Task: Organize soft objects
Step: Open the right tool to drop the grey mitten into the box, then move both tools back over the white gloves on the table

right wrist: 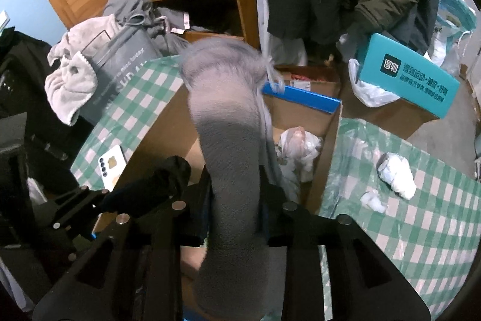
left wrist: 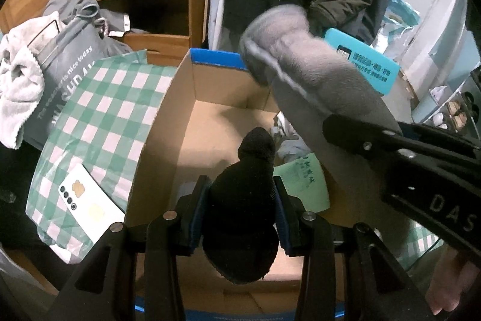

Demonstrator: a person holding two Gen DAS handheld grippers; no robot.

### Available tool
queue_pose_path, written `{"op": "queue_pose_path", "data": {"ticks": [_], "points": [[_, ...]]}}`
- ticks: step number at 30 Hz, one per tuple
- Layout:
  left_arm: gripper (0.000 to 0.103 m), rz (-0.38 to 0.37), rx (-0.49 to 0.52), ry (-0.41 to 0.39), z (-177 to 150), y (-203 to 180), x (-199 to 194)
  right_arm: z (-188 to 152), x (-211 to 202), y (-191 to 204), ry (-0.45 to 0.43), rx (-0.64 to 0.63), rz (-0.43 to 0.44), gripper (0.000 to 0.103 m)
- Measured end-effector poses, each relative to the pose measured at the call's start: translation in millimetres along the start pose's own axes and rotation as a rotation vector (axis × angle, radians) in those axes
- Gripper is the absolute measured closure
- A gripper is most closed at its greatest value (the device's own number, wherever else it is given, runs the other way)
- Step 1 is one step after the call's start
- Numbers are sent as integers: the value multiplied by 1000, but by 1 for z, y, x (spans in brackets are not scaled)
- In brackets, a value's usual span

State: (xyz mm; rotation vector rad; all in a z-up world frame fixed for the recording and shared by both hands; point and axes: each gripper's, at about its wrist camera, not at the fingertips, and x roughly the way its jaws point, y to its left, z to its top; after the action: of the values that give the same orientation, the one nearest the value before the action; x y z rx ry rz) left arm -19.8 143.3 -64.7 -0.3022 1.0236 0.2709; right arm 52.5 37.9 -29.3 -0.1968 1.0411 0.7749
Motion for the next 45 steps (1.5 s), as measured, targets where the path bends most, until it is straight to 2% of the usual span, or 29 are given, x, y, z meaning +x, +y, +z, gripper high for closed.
{"op": "queue_pose_path", "data": {"ticks": [6, 10, 13, 17, 45], "points": [[60, 18, -7, 1, 1, 0, -1, -1, -7, -12, -19, 35, -4, 66], [50, -1, -18, -19, 1, -2, -7, -2, -16, -20, -41, 59, -3, 59], [50, -13, -15, -32, 2, -6, -11, -3, -24, -27, -56, 72, -9, 57], [50, -33, -1, -37, 2, -15, -14, -7, -33, -35, -69, 86, -17, 50], [47, -84, 146, -29, -6, -93, -19, -61, -75, -121, -81, 208, -126, 49]]}}
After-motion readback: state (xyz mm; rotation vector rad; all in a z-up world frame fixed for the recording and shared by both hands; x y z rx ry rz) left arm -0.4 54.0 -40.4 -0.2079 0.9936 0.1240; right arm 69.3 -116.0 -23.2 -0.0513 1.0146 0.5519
